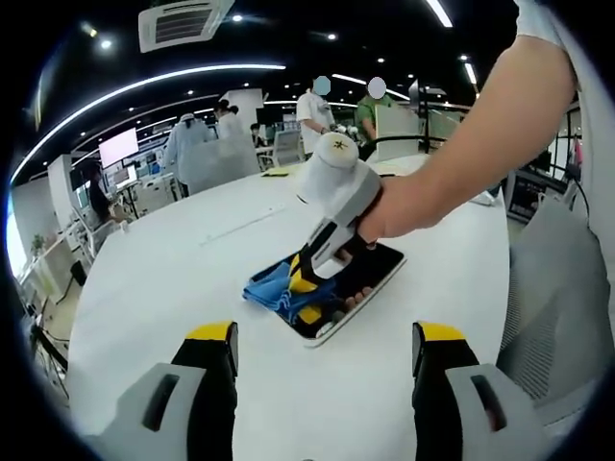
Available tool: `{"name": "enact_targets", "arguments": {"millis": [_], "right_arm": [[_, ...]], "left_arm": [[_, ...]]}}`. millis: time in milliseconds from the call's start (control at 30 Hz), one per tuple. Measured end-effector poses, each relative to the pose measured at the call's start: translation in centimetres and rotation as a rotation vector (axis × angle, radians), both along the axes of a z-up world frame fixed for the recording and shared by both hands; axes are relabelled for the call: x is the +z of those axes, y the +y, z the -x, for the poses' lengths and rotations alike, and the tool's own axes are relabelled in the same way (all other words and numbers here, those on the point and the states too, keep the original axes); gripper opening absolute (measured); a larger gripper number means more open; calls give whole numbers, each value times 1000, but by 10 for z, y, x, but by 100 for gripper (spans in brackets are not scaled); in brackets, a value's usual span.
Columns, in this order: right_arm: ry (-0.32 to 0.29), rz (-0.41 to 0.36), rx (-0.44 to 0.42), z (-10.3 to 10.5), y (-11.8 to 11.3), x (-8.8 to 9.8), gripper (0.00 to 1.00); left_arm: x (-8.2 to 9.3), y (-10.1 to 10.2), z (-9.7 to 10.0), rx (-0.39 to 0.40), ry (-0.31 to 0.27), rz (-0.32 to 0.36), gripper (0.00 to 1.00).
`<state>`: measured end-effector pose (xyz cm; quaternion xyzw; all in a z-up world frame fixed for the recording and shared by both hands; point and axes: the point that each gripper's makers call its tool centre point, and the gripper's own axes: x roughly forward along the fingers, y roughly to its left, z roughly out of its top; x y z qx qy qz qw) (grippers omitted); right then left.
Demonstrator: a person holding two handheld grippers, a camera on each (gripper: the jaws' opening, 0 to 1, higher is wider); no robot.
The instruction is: Wipe the mirror surface with the cleaning cloth until all visible marks leave the cleaned area.
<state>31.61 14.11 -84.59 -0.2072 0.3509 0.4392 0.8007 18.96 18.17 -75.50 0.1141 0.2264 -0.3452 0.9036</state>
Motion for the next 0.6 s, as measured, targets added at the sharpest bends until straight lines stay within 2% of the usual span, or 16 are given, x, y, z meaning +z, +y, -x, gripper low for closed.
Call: {"name": "enact_targets", "arguments": {"millis": [600], "right_arm": [[6, 2, 29, 14, 4, -1, 2]], "left_arm": [[2, -2, -1, -11, -7, 0, 73]]}}
